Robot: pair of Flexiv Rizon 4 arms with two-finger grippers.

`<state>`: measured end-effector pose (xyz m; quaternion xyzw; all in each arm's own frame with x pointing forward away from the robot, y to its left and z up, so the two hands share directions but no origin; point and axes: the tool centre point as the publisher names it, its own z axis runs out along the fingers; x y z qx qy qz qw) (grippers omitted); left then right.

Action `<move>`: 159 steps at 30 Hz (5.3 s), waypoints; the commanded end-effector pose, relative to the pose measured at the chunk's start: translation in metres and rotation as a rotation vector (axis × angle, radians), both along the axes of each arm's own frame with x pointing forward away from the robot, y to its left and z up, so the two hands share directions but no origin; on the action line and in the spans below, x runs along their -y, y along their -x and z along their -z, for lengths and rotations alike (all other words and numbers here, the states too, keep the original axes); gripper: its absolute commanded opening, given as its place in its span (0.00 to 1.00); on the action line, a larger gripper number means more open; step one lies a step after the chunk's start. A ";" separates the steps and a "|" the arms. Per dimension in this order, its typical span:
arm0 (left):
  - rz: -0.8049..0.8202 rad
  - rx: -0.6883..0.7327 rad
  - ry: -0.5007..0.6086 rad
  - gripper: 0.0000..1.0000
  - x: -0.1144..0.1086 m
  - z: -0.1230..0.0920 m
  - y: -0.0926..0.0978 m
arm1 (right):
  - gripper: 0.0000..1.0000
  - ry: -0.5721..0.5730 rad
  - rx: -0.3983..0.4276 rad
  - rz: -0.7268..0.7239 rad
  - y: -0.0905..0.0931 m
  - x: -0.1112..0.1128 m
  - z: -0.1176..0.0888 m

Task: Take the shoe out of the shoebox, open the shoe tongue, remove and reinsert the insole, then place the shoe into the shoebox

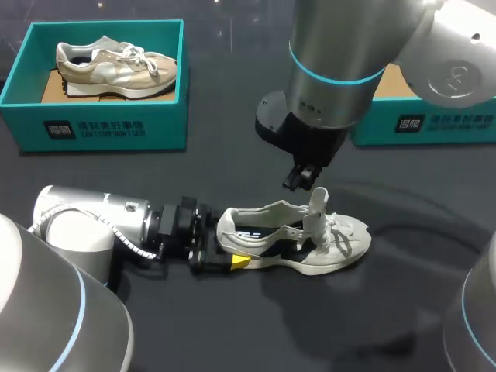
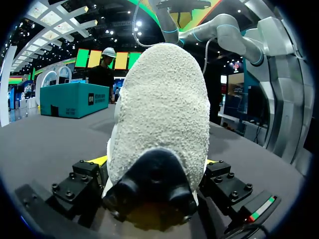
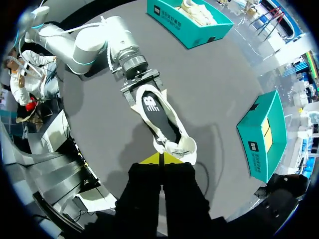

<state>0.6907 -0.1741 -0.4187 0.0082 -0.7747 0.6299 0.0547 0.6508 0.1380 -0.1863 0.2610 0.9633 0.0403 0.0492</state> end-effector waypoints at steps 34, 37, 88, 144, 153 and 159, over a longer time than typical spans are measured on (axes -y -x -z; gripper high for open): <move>-0.001 0.001 -0.001 0.00 0.002 0.003 0.001 | 0.00 0.035 -0.082 -0.448 -0.021 -0.047 0.080; -0.001 0.001 -0.001 0.00 0.002 0.003 0.001 | 0.00 0.095 -0.094 -0.455 -0.024 -0.059 0.097; -0.001 0.001 -0.001 0.00 0.002 0.003 0.001 | 0.00 0.068 -0.036 -0.385 -0.040 -0.055 0.164; -0.001 0.001 -0.001 0.00 0.002 0.003 0.001 | 0.37 0.001 -0.178 -0.317 -0.058 -0.017 0.244; -0.001 0.001 -0.001 0.00 0.002 0.003 0.001 | 0.00 -0.007 -0.209 -0.303 -0.036 -0.005 0.246; -0.001 0.001 -0.001 0.00 0.002 0.003 0.001 | 0.00 -0.036 -0.197 -0.331 -0.025 0.000 0.237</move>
